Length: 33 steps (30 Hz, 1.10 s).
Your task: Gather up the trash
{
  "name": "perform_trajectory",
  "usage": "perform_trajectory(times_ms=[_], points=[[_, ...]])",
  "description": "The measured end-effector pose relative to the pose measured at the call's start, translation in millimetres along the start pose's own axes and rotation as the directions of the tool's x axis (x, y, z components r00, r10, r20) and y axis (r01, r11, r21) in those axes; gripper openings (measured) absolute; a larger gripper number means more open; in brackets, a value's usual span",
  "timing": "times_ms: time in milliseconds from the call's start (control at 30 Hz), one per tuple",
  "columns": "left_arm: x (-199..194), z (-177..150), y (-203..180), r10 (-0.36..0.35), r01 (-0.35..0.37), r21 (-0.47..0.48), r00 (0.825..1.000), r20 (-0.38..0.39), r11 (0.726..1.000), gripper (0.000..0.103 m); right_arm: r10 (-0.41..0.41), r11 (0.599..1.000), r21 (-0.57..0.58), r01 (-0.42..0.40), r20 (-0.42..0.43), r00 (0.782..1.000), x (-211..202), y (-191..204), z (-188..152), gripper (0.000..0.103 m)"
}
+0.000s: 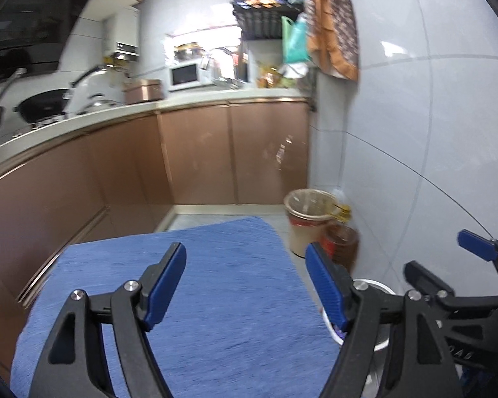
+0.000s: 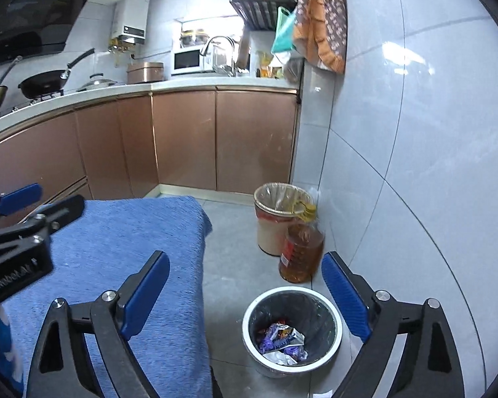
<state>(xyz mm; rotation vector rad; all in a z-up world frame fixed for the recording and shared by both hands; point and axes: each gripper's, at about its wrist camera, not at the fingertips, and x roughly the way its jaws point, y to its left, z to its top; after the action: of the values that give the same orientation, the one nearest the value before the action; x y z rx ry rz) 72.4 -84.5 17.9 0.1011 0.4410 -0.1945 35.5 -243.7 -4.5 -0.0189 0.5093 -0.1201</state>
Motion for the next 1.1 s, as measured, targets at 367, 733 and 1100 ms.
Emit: perform_trajectory(times_ms=[367, 733, 1100], points=[[-56, -8, 45, 0.160, -0.156, -0.055, 0.984, 0.081, 0.986, 0.083, 0.001, 1.000, -0.017, 0.000, 0.082, 0.997, -36, 28, 4, 0.103], [-90, -17, 48, 0.245, -0.239, -0.059, 0.963, 0.116, 0.969, 0.089, 0.020, 1.000, -0.014, -0.019, 0.123, 0.992, -58, 36, 5, 0.103], [-116, -17, 45, 0.245, -0.237, -0.066, 0.957, 0.155, 0.969, 0.094, 0.025, 1.000, -0.019, -0.022, 0.164, 0.986, -80, 31, 4, 0.103]])
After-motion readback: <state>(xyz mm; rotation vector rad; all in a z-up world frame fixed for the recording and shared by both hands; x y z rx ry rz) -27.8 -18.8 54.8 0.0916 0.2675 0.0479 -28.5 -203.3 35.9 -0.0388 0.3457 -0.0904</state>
